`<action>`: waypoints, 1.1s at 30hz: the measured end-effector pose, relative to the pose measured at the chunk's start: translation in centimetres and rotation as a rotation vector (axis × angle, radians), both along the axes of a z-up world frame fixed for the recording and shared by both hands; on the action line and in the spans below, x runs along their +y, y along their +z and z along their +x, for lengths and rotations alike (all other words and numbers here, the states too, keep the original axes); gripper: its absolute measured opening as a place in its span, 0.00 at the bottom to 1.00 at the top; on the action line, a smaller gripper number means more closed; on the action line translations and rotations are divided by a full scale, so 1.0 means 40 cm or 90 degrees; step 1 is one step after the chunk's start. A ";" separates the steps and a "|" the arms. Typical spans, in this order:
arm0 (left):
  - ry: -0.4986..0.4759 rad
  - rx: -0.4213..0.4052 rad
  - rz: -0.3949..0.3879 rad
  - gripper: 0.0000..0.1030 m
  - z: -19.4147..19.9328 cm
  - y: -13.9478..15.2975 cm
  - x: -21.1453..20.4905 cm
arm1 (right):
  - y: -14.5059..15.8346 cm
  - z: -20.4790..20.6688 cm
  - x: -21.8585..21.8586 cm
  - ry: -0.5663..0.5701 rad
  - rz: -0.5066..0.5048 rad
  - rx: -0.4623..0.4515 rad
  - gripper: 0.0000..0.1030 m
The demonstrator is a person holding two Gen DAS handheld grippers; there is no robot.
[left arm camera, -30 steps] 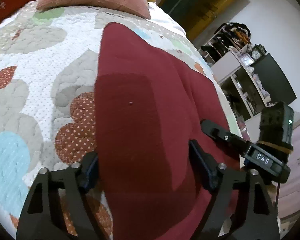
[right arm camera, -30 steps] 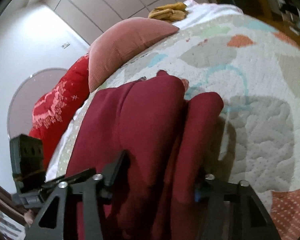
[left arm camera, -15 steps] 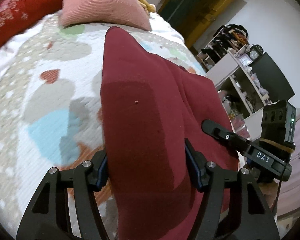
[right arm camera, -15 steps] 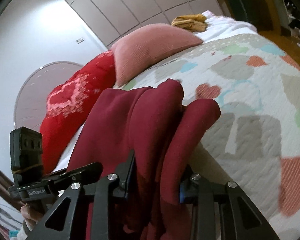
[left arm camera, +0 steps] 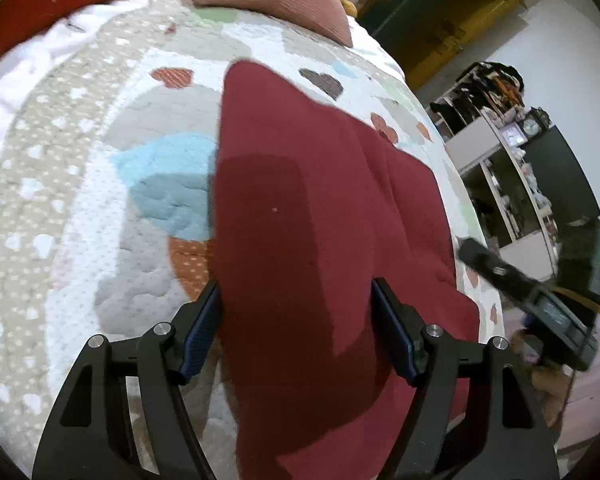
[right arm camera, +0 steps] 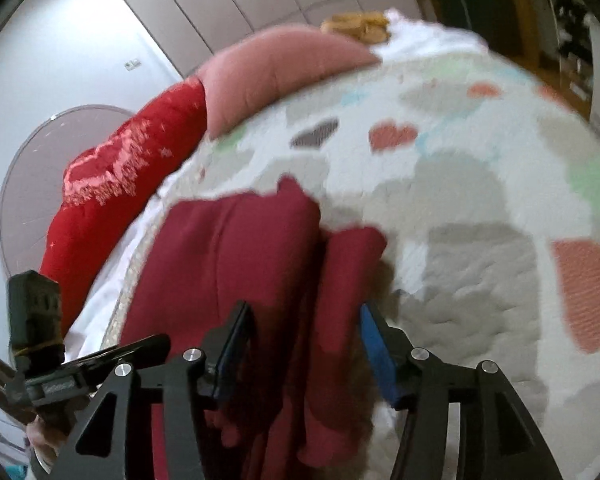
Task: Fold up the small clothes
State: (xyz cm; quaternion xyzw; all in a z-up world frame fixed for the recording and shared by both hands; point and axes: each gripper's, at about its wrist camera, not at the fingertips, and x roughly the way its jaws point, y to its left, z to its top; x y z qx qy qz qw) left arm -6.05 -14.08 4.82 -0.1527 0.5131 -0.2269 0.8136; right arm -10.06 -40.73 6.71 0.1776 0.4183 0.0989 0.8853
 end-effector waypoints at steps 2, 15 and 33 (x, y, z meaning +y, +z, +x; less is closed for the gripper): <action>0.019 -0.031 0.025 0.71 -0.010 0.023 0.010 | 0.041 -0.019 0.011 0.023 -0.017 -0.029 0.49; 0.110 -0.148 0.170 0.71 -0.072 0.070 0.018 | -0.043 -0.036 0.176 0.124 -0.208 -0.013 0.38; 0.134 -0.280 0.227 0.71 -0.183 0.170 -0.025 | 0.105 -0.155 0.167 -0.003 -0.215 -0.095 0.48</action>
